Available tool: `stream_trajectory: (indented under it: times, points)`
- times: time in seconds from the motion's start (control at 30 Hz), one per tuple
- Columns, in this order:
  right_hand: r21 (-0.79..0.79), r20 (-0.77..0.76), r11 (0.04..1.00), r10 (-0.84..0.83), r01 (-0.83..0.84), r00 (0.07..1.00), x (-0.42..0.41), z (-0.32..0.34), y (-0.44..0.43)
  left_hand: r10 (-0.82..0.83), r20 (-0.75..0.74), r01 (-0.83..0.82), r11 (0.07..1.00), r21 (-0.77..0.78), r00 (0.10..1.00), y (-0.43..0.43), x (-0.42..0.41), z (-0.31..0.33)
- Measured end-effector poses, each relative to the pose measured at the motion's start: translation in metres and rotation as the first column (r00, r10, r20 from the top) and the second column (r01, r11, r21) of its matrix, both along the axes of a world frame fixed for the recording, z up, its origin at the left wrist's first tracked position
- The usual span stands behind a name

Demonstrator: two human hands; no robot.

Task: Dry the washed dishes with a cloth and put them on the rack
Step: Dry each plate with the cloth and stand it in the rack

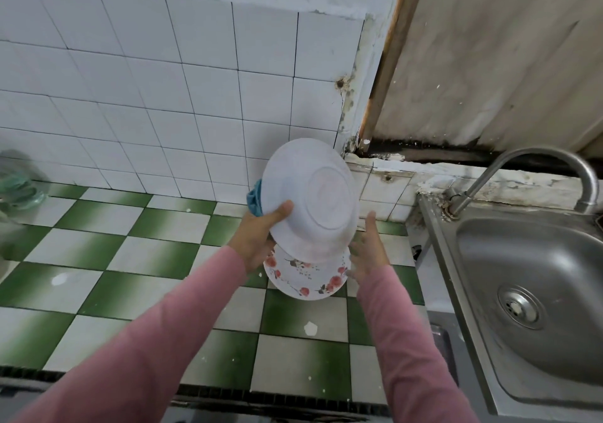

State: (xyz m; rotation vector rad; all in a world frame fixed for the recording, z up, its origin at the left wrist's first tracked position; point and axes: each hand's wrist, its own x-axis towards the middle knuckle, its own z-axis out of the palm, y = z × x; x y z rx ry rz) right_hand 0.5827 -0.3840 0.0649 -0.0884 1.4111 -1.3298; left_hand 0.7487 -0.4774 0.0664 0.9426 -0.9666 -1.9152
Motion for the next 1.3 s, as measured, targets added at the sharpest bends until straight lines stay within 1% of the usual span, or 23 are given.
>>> stream_trajectory:
  times: [0.1,0.2,0.3,0.37,0.43,0.5,0.57,0.63,0.67,0.73,0.77,0.8,0.87,0.9,0.97,1.0,1.03,1.1,1.13,1.17,1.2,1.23,1.3]
  points:
    - [-0.137,0.028,0.979,-0.151,0.153,0.988,-0.002,-0.014,-0.008,-0.023,-0.04,0.024,0.999,0.03,0.999,-0.004,0.004,-0.001]
    - [-0.224,0.179,0.918,-0.29,0.326,0.94,-0.008,-0.014,-0.012,0.006,-0.049,-0.003,0.998,0.064,0.999,-0.008,0.006,-0.006]
    - [-0.306,0.216,0.875,-0.32,0.375,0.922,-0.013,-0.004,-0.012,0.045,-0.025,-0.043,0.996,0.079,0.999,-0.007,0.007,-0.011]
    - [-0.328,0.196,0.866,-0.327,0.376,0.924,-0.016,0.003,-0.012,0.156,-0.044,-0.149,0.981,0.125,0.987,-0.002,0.006,-0.015]
    - [-0.341,0.178,0.855,-0.35,0.391,0.92,-0.018,0.012,-0.013,0.324,-0.078,-0.298,0.924,0.239,0.943,0.002,0.004,-0.017]
    - [-0.362,0.162,0.838,-0.374,0.408,0.913,-0.022,0.017,-0.013,0.448,-0.033,-0.423,0.865,0.27,0.894,0.005,-0.001,-0.014]
    - [-0.373,0.096,0.845,-0.374,0.382,0.922,-0.019,0.025,-0.013,0.452,0.15,-0.47,0.874,0.121,0.879,0.009,-0.01,-0.01]
    - [-0.387,0.0,0.861,-0.357,0.329,0.934,-0.006,0.032,-0.016,0.42,0.281,-0.408,0.907,-0.102,0.863,0.018,-0.022,-0.004]
    - [-0.39,-0.064,0.874,-0.338,0.289,0.939,0.004,0.034,-0.017,0.394,0.3,-0.344,0.916,-0.209,0.869,0.023,-0.029,0.002]
    - [-0.389,-0.198,0.898,-0.299,0.205,0.934,0.023,0.031,-0.023,0.267,0.252,-0.17,0.922,-0.348,0.93,0.03,-0.044,0.01]
    - [-0.393,-0.25,0.904,-0.28,0.167,0.927,0.03,0.028,-0.025,0.199,0.236,-0.082,0.901,-0.426,0.951,0.03,-0.051,0.008]
    - [-0.397,-0.286,0.908,-0.265,0.138,0.921,0.034,0.028,-0.026,0.152,0.25,0.004,0.847,-0.531,0.956,0.029,-0.057,0.005]
    - [-0.404,-0.318,0.908,-0.251,0.109,0.914,0.036,0.03,-0.026,0.151,0.36,0.16,0.695,-0.701,0.92,0.023,-0.066,-0.001]
    - [-0.408,-0.321,0.907,-0.249,0.104,0.914,0.033,0.03,-0.026,0.174,0.413,0.218,0.636,-0.74,0.894,0.02,-0.067,-0.001]
    - [-0.416,-0.319,0.905,-0.238,0.09,0.917,0.029,0.033,-0.023,0.177,0.491,0.297,0.609,-0.736,0.853,0.012,-0.068,-0.001]
    - [-0.413,-0.338,0.908,-0.228,0.074,0.913,0.028,0.034,-0.022,0.145,0.505,0.309,0.64,-0.703,0.851,0.006,-0.069,-0.005]
    - [-0.409,-0.359,0.911,-0.21,0.049,0.909,0.029,0.034,-0.02,0.094,0.474,0.278,0.705,-0.652,0.875,0.003,-0.069,-0.001]
    - [-0.415,-0.362,0.909,-0.19,0.025,0.913,0.033,0.033,-0.015,0.043,0.372,0.149,0.869,-0.471,0.927,-0.008,-0.071,0.005]
    - [-0.411,-0.361,0.911,-0.191,0.028,0.913,0.034,0.031,-0.014,0.061,0.362,0.102,0.904,-0.414,0.93,-0.012,-0.072,0.006]
    - [-0.405,-0.361,0.914,-0.2,0.04,0.911,0.035,0.031,-0.014,0.094,0.389,0.083,0.906,-0.415,0.916,-0.011,-0.072,0.007]
    - [-0.405,-0.345,0.913,-0.205,0.052,0.916,0.035,0.032,-0.016,0.143,0.408,0.077,0.876,-0.476,0.902,-0.006,-0.072,0.007]
    - [-0.42,-0.317,0.905,-0.207,0.059,0.926,0.034,0.031,-0.019,0.192,0.417,0.099,0.806,-0.583,0.889,0.003,-0.071,0.006]
    - [-0.447,-0.263,0.89,-0.223,0.087,0.939,0.031,0.035,-0.023,0.296,0.436,0.214,0.563,-0.798,0.85,0.018,-0.07,0.0]
